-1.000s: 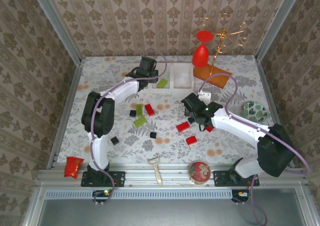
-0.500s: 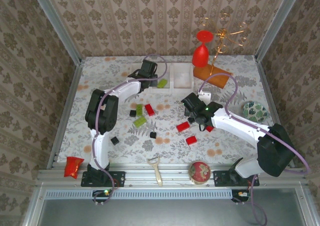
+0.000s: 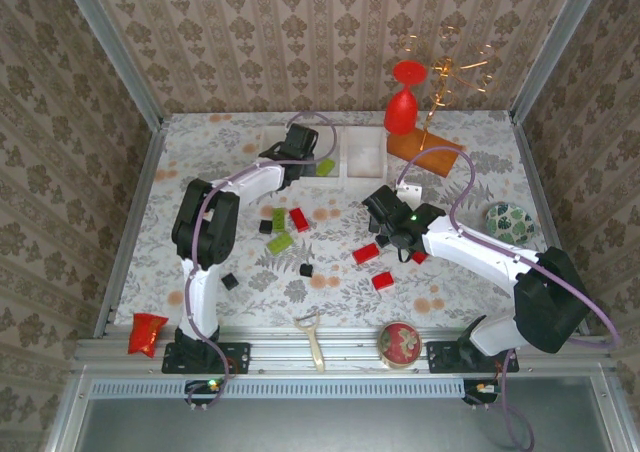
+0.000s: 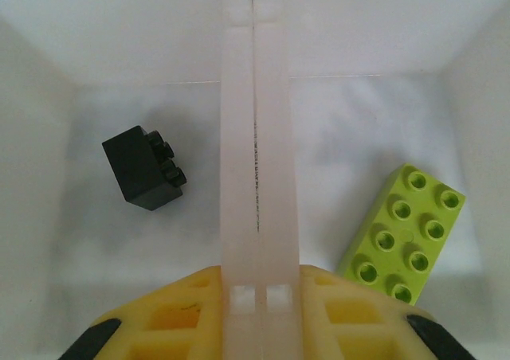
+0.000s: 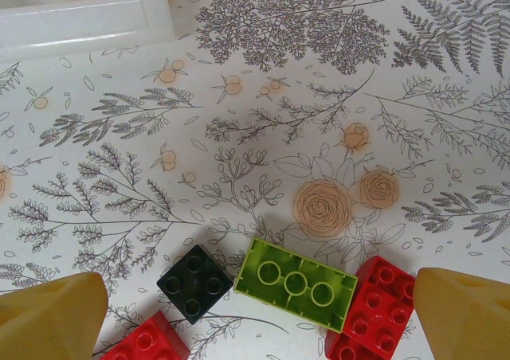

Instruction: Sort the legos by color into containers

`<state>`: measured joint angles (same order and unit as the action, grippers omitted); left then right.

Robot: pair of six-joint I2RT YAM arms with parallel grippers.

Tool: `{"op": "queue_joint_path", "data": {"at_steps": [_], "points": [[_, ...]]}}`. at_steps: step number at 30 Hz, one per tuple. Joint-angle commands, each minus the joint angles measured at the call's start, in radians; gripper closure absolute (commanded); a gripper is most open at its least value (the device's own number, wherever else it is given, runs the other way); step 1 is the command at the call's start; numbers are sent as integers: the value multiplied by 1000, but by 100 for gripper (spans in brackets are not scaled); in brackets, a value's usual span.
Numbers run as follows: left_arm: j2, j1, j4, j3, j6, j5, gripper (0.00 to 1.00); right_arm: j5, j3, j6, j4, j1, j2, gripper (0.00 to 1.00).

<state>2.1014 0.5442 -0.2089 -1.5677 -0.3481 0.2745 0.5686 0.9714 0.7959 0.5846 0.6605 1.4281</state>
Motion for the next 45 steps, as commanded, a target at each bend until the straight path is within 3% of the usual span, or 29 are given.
{"op": "queue_joint_path", "data": {"at_steps": [1, 7, 22, 27, 33, 38, 45], "points": [[-31, 12, -30, 42, -12, 35, 83, 8, -7, 14, 15, -6, -21, 0], [-74, 18, -30, 104, -40, 44, 88, 5, -17, 27, 32, -6, -29, 0], [-176, 33, 11, 265, -45, 48, 86, -28, -103, 106, 118, -6, -102, 0], [-180, 33, 15, 255, -38, 44, 65, -47, -114, 115, 152, -19, -119, 0], [-222, 33, -5, 232, -29, 38, 50, -164, -115, -5, 121, -80, -146, 0], [-301, 34, -19, 249, -21, 41, 37, -299, -117, -142, 111, -154, -143, 7], [-454, 30, -25, 353, -18, 52, 9, -320, -77, -237, 190, -176, -80, 16]]}}
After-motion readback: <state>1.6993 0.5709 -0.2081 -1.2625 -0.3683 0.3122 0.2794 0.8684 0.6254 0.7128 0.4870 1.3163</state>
